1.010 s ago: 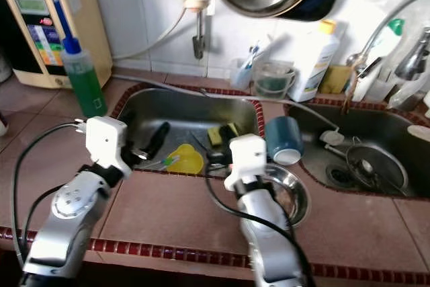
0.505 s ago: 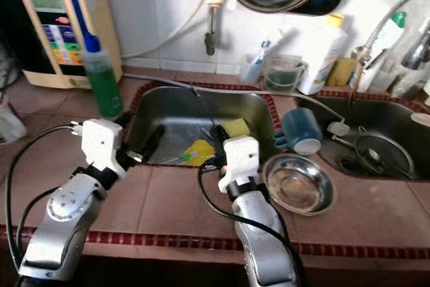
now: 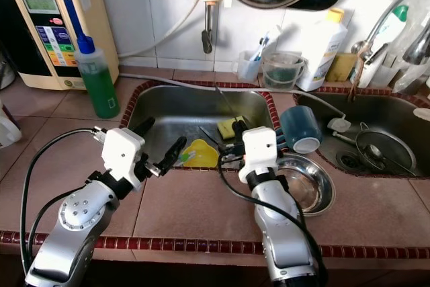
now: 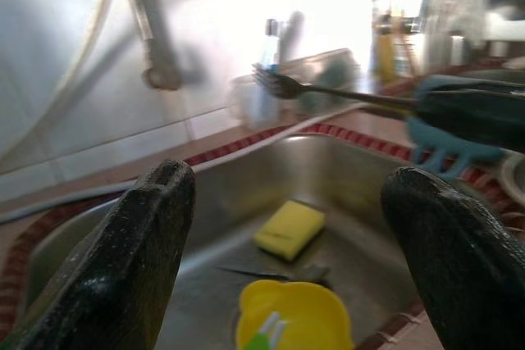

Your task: Kitchen organization

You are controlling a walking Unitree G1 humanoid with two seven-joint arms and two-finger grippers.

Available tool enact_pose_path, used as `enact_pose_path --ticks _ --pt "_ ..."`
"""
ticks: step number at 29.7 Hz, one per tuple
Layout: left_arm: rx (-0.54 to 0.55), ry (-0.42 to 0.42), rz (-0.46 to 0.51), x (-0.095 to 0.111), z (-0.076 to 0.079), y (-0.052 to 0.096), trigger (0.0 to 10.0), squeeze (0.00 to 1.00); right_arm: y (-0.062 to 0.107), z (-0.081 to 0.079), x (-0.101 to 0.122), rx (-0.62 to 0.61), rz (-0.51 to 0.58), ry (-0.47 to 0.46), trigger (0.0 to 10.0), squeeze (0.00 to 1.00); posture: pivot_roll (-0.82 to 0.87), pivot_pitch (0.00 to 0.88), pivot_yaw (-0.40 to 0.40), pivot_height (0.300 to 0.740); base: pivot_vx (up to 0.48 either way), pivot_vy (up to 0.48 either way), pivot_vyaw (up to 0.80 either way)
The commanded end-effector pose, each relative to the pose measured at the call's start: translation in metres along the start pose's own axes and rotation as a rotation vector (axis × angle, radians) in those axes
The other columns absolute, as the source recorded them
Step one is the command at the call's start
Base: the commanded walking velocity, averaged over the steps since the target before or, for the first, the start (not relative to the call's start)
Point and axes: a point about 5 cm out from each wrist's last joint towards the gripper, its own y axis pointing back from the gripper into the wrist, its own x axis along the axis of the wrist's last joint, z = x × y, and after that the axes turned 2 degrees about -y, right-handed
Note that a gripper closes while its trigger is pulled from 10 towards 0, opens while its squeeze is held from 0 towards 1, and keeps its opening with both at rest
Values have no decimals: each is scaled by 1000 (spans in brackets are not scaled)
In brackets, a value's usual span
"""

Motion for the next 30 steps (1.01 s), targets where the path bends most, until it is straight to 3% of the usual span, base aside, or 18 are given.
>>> enact_pose_path --ticks 1,7,18,29,30 --pt "-20 -20 15 4 3 1 10000 0 -3 4 3 -2 5 -8 10000 0 -110 0 -11 740 0 0 0" --pt "-57 -6 6 7 9 7 10000 0 -17 9 6 45 -20 -12 10000 0 -104 0 -10 740 0 0 0" --pt "-126 10 -1 18 20 20 10000 0 -35 -1 9 227 -59 -41 10000 0 -79 59 -13 740 0 0 0" --pt "-182 14 -40 24 29 34 10000 0 -43 -5 13 329 -91 -186 10000 0 -67 123 -2 740 0 0 0" --pt "-186 14 -42 24 29 34 10000 0 -44 -5 13 332 -94 -199 10000 82 -67 123 -2 740 0 0 0"
